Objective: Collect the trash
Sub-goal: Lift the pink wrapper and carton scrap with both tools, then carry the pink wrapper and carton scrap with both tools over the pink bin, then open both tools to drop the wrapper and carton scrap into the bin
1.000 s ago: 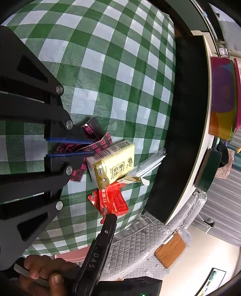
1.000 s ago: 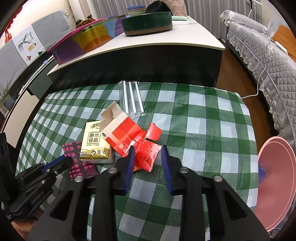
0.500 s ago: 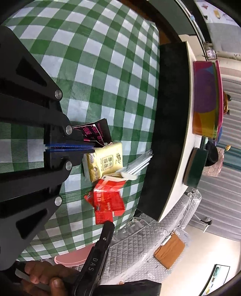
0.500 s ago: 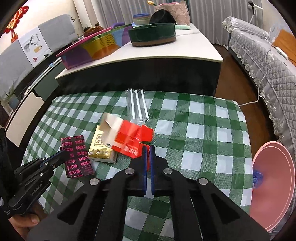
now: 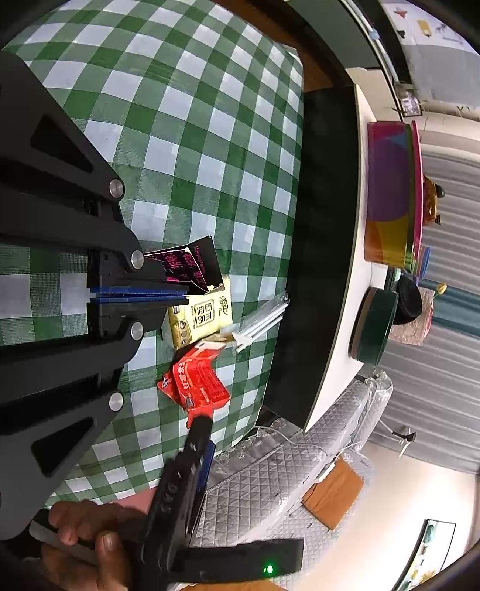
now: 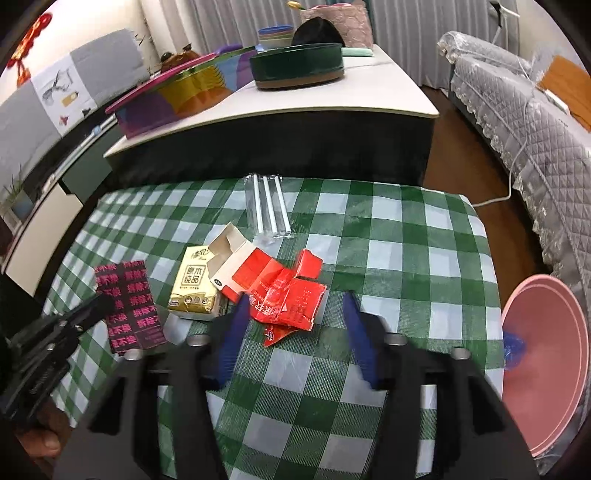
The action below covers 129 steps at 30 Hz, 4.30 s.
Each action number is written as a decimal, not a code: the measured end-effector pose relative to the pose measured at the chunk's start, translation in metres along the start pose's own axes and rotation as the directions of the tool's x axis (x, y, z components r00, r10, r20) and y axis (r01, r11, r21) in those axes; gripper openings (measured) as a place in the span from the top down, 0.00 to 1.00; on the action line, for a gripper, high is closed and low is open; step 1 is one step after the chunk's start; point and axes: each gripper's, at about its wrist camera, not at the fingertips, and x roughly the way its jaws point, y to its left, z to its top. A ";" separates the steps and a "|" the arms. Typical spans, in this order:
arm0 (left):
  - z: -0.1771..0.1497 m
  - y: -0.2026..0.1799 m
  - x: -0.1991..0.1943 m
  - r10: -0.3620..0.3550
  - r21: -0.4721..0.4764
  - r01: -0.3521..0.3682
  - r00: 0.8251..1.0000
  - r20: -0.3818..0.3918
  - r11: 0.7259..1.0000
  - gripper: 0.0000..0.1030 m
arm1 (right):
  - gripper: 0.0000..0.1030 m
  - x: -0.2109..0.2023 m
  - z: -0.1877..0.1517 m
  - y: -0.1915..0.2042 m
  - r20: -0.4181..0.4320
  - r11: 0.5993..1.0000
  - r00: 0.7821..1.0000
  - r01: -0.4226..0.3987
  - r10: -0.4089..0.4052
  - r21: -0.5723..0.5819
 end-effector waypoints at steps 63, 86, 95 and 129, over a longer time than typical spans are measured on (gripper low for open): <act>0.007 -0.130 -0.017 -0.117 0.196 0.102 0.991 0.067 0.975 1.00 | 0.98 -0.144 -0.034 -0.097 0.233 0.996 0.969 0.064 -0.078 0.065; -0.001 -0.262 0.018 -0.274 0.308 0.269 0.961 -0.029 0.913 1.00 | 0.98 -0.190 -0.061 -0.223 0.226 0.928 0.924 0.238 -0.307 0.287; -0.002 -0.307 0.041 -0.308 0.350 0.312 0.949 -0.068 0.883 1.00 | 0.98 -0.185 -0.059 -0.242 0.202 0.907 0.919 0.262 -0.339 0.329; 0.013 -0.223 0.014 -0.225 0.316 0.223 0.974 -0.031 0.922 0.76 | 0.62 -0.176 -0.032 -0.190 0.288 0.937 0.915 0.200 -0.283 0.287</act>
